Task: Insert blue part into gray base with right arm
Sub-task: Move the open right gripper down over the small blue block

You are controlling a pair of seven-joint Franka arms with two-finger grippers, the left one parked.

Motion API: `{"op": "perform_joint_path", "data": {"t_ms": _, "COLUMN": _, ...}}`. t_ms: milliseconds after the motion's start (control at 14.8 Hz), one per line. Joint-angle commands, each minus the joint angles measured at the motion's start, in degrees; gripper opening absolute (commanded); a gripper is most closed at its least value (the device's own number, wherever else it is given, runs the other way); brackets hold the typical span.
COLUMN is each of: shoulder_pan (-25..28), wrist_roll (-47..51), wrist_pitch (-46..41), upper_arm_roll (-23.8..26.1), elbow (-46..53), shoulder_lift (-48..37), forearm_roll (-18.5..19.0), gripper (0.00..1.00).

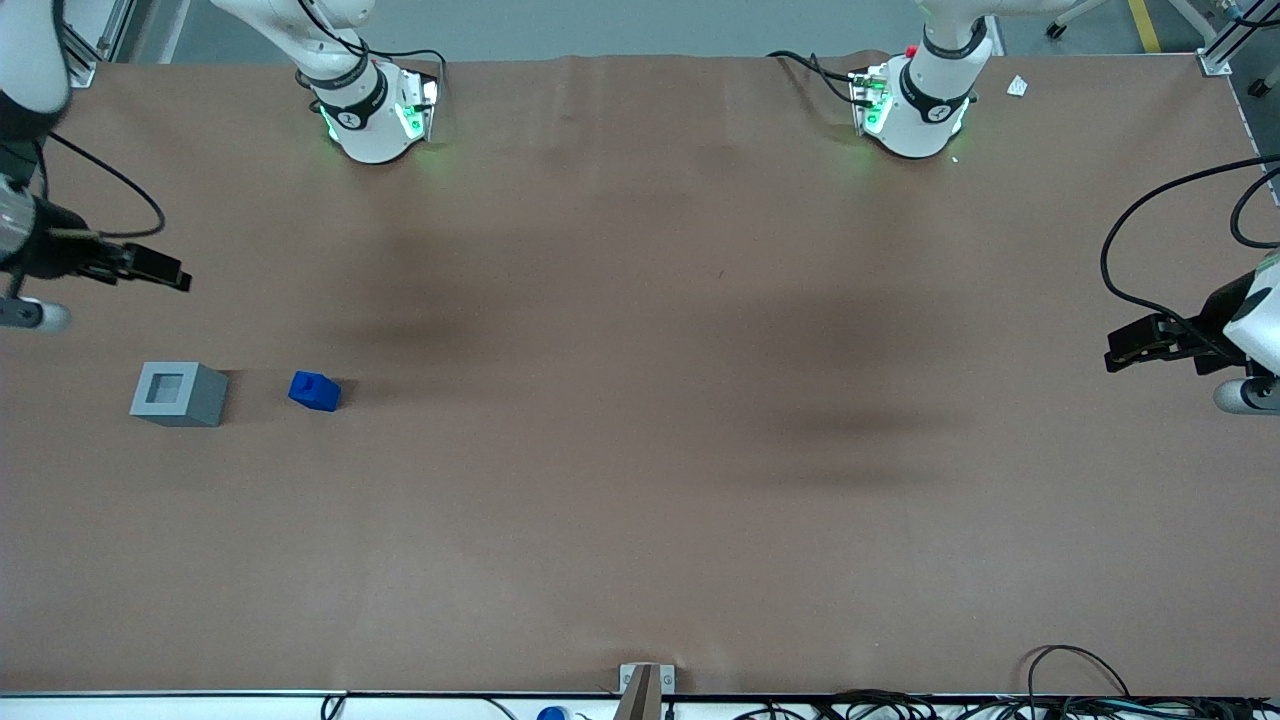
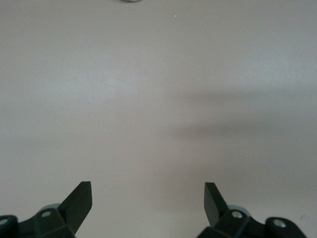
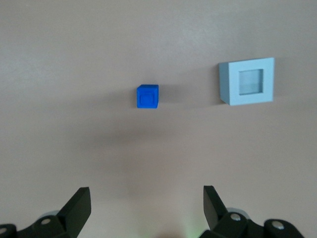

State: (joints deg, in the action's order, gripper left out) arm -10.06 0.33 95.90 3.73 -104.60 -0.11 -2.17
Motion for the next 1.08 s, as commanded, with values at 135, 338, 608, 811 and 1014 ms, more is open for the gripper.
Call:
{"op": "perform_joint_path", "data": {"t_ms": 135, "shoulder_pan": 0.5, "wrist_roll": 0.0, "wrist_pitch": 17.3, "upper_arm_roll": 0.3, "elbow": -13.3, "shoulder_lift": 0.6, "forearm_roll": -0.1, "gripper": 1.00}}
{"op": "perform_joint_path", "data": {"t_ms": 338, "shoulder_pan": 1.0, "wrist_roll": 1.1, "wrist_pitch": 23.4, "upper_arm_roll": 0.4, "elbow": -14.6, "shoulder_lift": 7.4, "forearm_roll": -0.1, "gripper": 1.00}}
{"op": "perform_joint_path", "data": {"t_ms": 608, "shoulder_pan": 1.1, "wrist_roll": 1.1, "wrist_pitch": 29.6, "upper_arm_roll": 0.4, "elbow": -14.7, "shoulder_lift": 12.5, "forearm_roll": -0.1, "gripper": 1.00}}
{"op": "perform_joint_path", "data": {"t_ms": 811, "shoulder_pan": 1.1, "wrist_roll": 1.2, "wrist_pitch": 35.2, "upper_arm_roll": 0.4, "elbow": -14.8, "shoulder_lift": 16.2, "forearm_roll": -0.1, "gripper": 1.00}}
{"op": "perform_joint_path", "data": {"t_ms": 1014, "shoulder_pan": 1.1, "wrist_roll": 1.5, "wrist_pitch": 39.2, "upper_arm_roll": 0.4, "elbow": -14.8, "shoulder_lift": 21.2, "forearm_roll": -0.2, "gripper": 1.00}}
